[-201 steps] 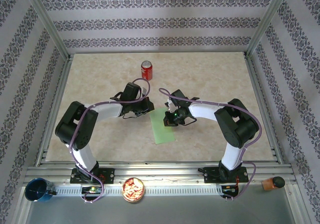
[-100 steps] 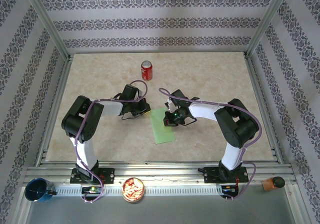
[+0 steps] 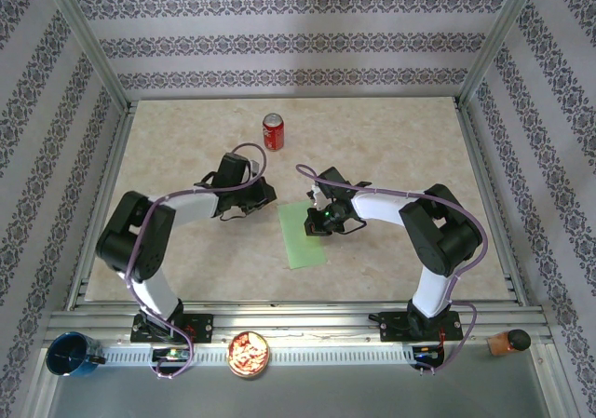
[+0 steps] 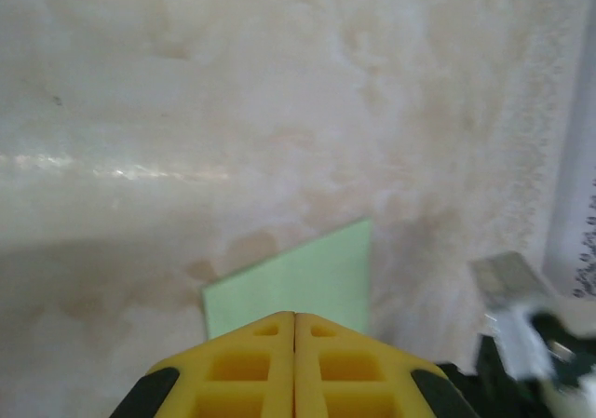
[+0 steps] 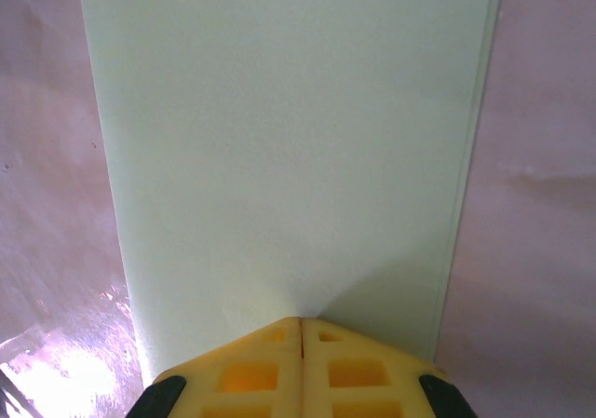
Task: Fold a paper plane with a square sheet of paper (pick it up from the middle)
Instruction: First fold the square sheet of paper in half at the center of the table.
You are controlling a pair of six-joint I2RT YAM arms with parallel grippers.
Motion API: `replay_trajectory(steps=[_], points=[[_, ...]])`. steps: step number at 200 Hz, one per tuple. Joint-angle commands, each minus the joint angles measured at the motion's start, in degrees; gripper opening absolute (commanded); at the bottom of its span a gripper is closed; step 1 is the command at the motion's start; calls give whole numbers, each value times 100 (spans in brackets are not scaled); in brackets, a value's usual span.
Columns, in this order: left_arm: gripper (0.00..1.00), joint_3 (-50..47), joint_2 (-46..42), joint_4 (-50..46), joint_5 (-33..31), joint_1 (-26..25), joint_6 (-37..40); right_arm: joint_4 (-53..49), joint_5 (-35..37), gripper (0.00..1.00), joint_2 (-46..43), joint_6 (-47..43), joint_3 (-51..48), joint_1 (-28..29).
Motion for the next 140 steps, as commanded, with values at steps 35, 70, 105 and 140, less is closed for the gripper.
replay_trajectory(steps=[35,70,105,140], points=[[8,-569,-1161,-182,-98,-671,-272,-267,485,0,-25,233,-251,57],[8,-1014,-1426,303,-45,-1050,-642,-252,515,0,-15,243,-261,93],[9,-1166,-1499,336,-178,-1465,-672,-311,583,0,-169,268,-300,100],[9,-1361,-1234,688,-121,-1764,-798,-337,638,0,-269,305,-378,93]])
